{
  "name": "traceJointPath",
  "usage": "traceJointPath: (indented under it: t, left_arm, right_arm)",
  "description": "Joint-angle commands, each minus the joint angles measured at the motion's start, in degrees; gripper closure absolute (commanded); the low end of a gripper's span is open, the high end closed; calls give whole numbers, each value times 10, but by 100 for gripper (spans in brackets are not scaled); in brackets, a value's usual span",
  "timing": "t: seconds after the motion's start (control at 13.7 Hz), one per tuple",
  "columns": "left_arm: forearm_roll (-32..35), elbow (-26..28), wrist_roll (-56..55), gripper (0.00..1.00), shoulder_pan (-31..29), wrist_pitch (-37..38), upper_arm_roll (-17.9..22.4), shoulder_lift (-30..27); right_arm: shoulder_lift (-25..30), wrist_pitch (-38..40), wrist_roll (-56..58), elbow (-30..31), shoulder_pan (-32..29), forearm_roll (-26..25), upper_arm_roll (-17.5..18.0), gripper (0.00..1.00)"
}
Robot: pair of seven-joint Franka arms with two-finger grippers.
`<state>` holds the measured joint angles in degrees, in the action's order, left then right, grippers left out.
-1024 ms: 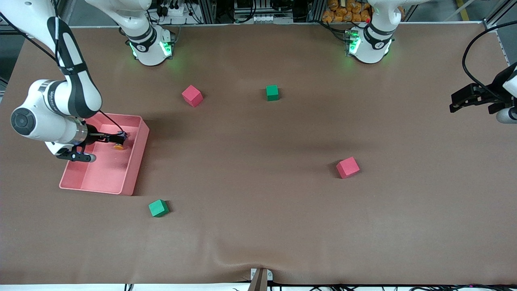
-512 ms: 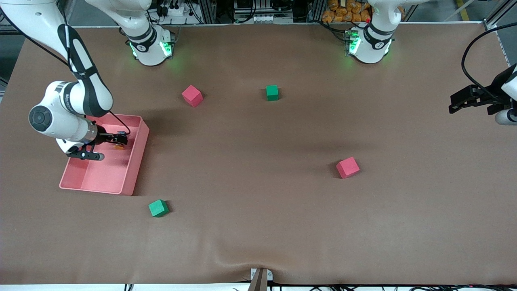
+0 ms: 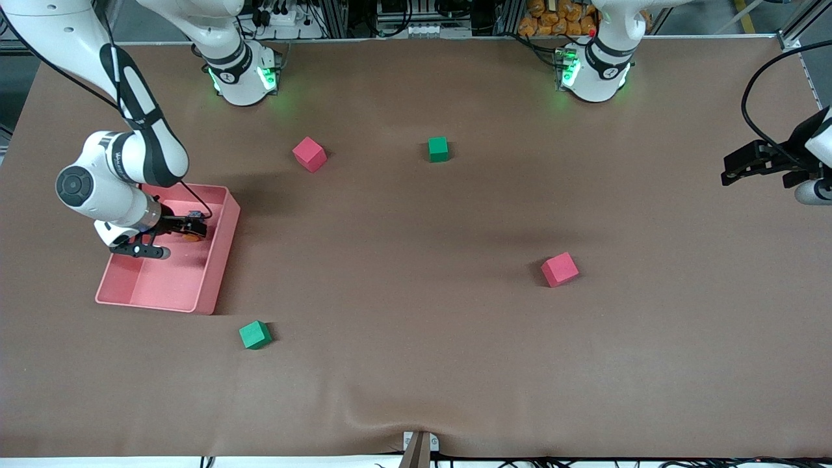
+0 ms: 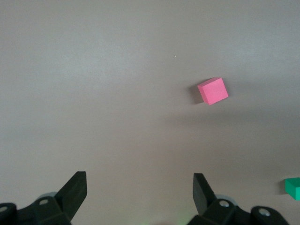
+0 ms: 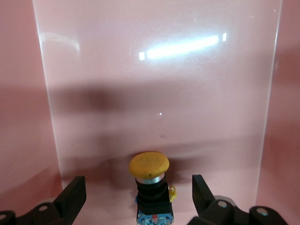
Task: Place and upright button with both arms
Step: 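Lower the right gripper into the tray around the yellow button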
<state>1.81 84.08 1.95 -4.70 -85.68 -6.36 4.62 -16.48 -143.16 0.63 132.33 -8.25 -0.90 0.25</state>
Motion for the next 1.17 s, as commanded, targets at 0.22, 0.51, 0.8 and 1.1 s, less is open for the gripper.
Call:
traceJointPath:
  t: [0.22, 0.51, 0.8, 1.1]
  left_arm:
    - [4, -7, -6, 0, 2, -1, -3, 0]
    - [8, -7, -6, 0, 3, -1, -4, 0]
    - [6, -7, -6, 0, 6, -2, -8, 1]
    - [4, -7, -5, 0, 6, -4, -8, 0]
  right_arm:
    - [-15, -39, 2, 21, -11, -16, 4, 0]
    - [-26, -41, 0, 12, -5, -14, 4, 0]
    - [-37, -48, 0, 8, -5, -14, 5, 0]
    - [-40, -49, 2, 9, -2, -14, 5, 0]
